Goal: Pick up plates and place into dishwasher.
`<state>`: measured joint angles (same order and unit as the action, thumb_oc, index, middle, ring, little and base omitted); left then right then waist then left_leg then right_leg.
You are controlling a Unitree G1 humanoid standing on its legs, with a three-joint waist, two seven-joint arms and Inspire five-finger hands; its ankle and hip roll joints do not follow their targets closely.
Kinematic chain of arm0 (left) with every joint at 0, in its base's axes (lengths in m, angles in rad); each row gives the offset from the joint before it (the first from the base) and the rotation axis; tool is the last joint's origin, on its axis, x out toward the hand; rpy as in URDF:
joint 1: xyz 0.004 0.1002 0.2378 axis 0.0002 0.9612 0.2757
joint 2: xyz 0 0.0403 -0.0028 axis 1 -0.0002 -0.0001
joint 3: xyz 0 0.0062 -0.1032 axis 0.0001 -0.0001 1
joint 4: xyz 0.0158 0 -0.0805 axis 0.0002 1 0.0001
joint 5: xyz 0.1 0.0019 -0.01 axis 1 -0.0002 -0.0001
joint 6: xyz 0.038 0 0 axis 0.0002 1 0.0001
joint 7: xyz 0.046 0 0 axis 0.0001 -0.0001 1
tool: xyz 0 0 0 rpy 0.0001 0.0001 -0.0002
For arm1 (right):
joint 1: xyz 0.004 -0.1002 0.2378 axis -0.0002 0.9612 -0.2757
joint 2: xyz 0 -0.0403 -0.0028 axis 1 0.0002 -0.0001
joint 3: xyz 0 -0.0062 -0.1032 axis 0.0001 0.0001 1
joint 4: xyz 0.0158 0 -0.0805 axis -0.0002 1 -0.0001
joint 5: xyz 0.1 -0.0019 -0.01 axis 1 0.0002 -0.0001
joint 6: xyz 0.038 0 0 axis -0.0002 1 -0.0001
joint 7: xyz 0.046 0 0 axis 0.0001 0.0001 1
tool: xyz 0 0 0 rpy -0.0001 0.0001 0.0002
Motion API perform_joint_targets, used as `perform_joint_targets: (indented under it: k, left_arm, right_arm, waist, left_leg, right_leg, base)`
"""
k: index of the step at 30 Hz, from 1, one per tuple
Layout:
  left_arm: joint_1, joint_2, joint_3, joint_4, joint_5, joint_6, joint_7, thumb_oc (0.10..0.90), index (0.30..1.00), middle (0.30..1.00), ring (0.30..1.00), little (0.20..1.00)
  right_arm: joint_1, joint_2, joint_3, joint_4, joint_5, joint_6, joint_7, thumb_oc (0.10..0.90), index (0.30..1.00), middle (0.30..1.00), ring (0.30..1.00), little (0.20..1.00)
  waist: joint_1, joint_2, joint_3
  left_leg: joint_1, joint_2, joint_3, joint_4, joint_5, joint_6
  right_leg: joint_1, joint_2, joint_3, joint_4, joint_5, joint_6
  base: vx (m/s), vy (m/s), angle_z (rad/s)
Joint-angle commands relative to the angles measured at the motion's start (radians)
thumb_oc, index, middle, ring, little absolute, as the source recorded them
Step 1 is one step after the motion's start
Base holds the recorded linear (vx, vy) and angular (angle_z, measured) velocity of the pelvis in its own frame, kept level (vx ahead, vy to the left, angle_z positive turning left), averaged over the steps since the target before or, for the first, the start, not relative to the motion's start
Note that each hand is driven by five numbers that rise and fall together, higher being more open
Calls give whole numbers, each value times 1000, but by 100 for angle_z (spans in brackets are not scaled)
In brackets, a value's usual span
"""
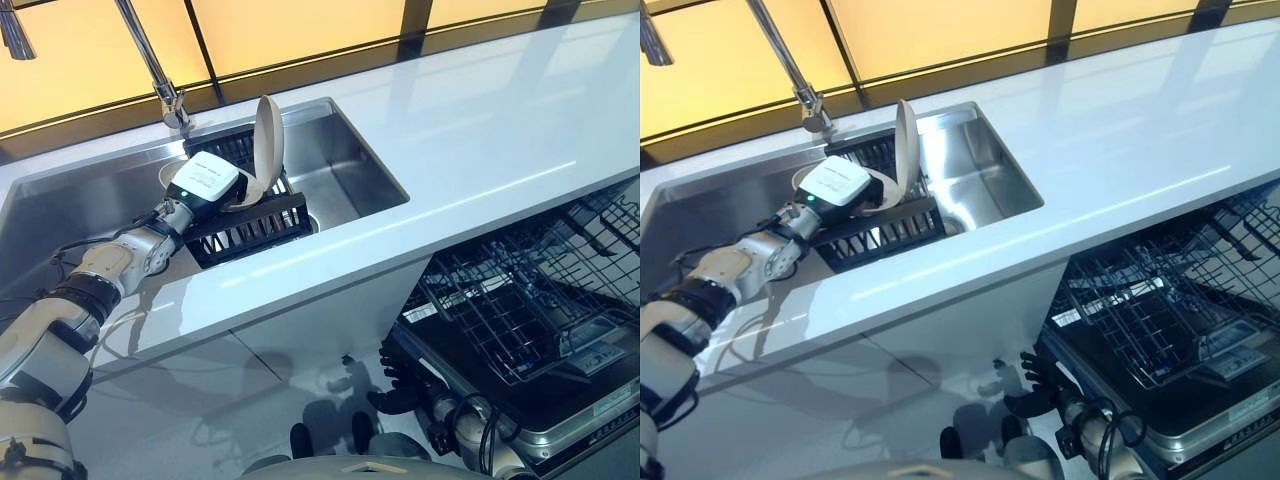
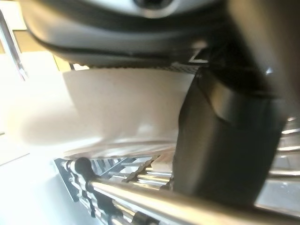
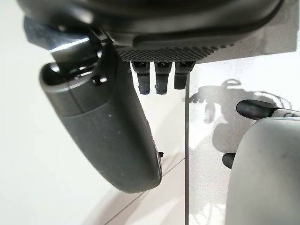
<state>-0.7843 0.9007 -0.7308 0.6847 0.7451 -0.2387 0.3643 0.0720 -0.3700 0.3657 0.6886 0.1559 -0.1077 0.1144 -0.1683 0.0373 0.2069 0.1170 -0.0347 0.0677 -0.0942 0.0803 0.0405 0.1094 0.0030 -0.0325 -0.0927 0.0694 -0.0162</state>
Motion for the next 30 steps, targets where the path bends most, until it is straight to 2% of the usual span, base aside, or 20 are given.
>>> perform_joint_targets:
  k: [1, 2, 3, 4, 5, 6, 7, 14, 30]
  left_arm:
    - [-112, 67, 129, 47, -105, 70, 16, 100, 300, 300, 300, 200]
    - [-111, 62, 126, 54, -109, 65, 11, 111, 309, 309, 309, 211]
    - [-111, 61, 125, 57, -110, 64, 7, 180, 368, 368, 368, 280]
    - [-109, 59, 120, 61, -119, 65, -9, 369, 531, 531, 531, 469]
    - [-105, 55, 121, 68, -126, 62, -20, 438, 589, 589, 589, 538]
    - [-104, 55, 121, 69, -127, 62, -22, 646, 768, 768, 768, 746]
    - [-98, 50, 119, 79, -131, 60, -36, 800, 900, 900, 900, 900]
    - [-81, 18, 123, 122, -173, 58, -96, 800, 900, 900, 900, 900]
    - [-72, -27, 117, 167, -170, 61, -122, 800, 900, 900, 900, 900]
  right_arm:
    - [14, -22, 10, -71, 6, -53, -2, 800, 900, 900, 900, 900]
    - [13, -22, 10, -74, 6, -48, -4, 800, 900, 900, 900, 900]
    - [12, -22, 10, -74, 7, -47, -4, 800, 900, 900, 900, 900]
    - [14, -23, 8, -72, 5, -48, -5, 800, 900, 900, 900, 900]
    - [15, -24, 7, -70, 7, -49, -4, 800, 900, 900, 900, 900]
    - [15, -25, 7, -69, 7, -49, -3, 800, 900, 900, 900, 900]
    - [18, -26, 4, -66, 5, -52, 0, 800, 900, 900, 900, 900]
    - [17, -31, 3, -49, 12, -70, 5, 800, 900, 900, 900, 900]
    - [23, -33, 2, -28, 16, -89, 1, 800, 900, 900, 900, 900]
  waist:
    - [-2, 40, -122]
    - [-3, 40, -121]
    - [-3, 39, -121]
    - [-5, 40, -119]
    - [-6, 40, -118]
    - [-6, 40, -118]
    - [-8, 40, -118]
    - [-13, 36, -109]
    - [-23, 35, -96]
  left_leg:
    - [51, -54, 17, 7, -185, 22]
    - [51, -54, 16, 7, -185, 23]
    - [51, -54, 16, 7, -185, 24]
    - [51, -54, 17, 7, -186, 24]
    - [51, -54, 18, 7, -186, 24]
    - [50, -54, 18, 7, -186, 24]
    - [50, -54, 19, 7, -186, 24]
    - [50, -53, 29, 7, -186, 26]
    - [53, -52, 37, 7, -186, 29]
  right_leg:
    - [43, 41, 29, 5, -113, 51]
    - [43, 42, 29, 5, -112, 51]
    - [42, 42, 30, 5, -112, 51]
    - [42, 42, 32, 5, -111, 52]
    - [41, 42, 32, 5, -111, 53]
    - [41, 42, 32, 5, -111, 53]
    - [40, 43, 34, 5, -111, 54]
    - [38, 44, 36, 5, -108, 55]
    - [37, 45, 42, 5, -105, 57]
  base:
    - [0, 0, 0]
    - [0, 0, 0]
    - [0, 0, 0]
    - [0, 0, 0]
    - [0, 0, 0]
    - [0, 0, 0]
    - [0, 0, 0]
    - [6, -5, -4]
    - [0, 0, 0]
